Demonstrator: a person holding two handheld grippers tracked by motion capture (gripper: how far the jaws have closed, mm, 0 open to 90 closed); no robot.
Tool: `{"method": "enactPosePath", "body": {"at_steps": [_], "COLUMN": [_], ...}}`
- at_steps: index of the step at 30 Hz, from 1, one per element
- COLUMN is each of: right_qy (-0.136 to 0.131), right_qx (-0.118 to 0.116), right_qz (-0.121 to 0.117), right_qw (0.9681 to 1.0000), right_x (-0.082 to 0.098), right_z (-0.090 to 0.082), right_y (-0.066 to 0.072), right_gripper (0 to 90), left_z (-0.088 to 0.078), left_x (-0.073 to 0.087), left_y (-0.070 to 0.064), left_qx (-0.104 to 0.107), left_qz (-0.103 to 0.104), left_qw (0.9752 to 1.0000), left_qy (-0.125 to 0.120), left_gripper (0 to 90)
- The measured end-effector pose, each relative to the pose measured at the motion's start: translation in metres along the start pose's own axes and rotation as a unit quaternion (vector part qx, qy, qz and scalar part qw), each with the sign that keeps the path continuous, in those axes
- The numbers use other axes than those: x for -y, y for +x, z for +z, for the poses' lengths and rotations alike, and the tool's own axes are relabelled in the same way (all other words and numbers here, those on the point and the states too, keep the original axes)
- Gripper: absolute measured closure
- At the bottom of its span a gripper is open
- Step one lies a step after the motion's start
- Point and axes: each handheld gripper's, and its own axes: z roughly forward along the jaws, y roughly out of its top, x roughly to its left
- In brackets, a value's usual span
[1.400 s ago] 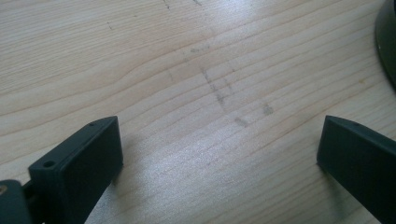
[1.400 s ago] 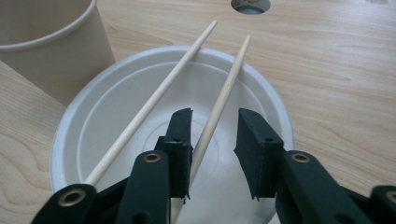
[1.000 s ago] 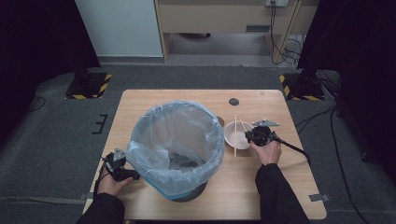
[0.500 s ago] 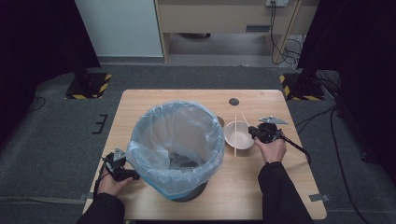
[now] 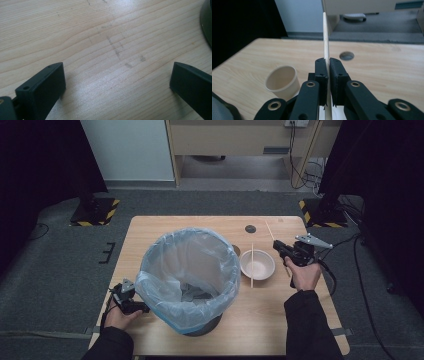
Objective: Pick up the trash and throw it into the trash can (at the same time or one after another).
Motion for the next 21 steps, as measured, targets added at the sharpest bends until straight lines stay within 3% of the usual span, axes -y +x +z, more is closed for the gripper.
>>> {"method": "enactPosePath", "body": {"at_steps": [9,16,21], "right_qy": [-0.049,-0.092,-0.120], "right_qx": [-0.041,-0.091,-0.123], "right_qz": [0.007,0.011,0.003], "right_qw": [0.9979,0.9915,0.9852], "right_x": [-0.023,-0.043,-0.056], "right_z": [-0.021,-0.039,-0.051], "right_y": [0.012,0.028,0.038], "right_gripper": [85.8,85.8,85.8], "left_z": [0.000,0.000,0.000], "left_x": [0.000,0.000,0.000], "left_y": [0.000,0.000,0.000], "left_qx": [0.000,0.000,0.000], "left_qz": [0.001,0.000,0.000], "left_qw": [1.0000,1.0000,1.0000], "left_qy": [0.000,0.000,0.000], "left_gripper": [0.0,0.0,0.0]}}
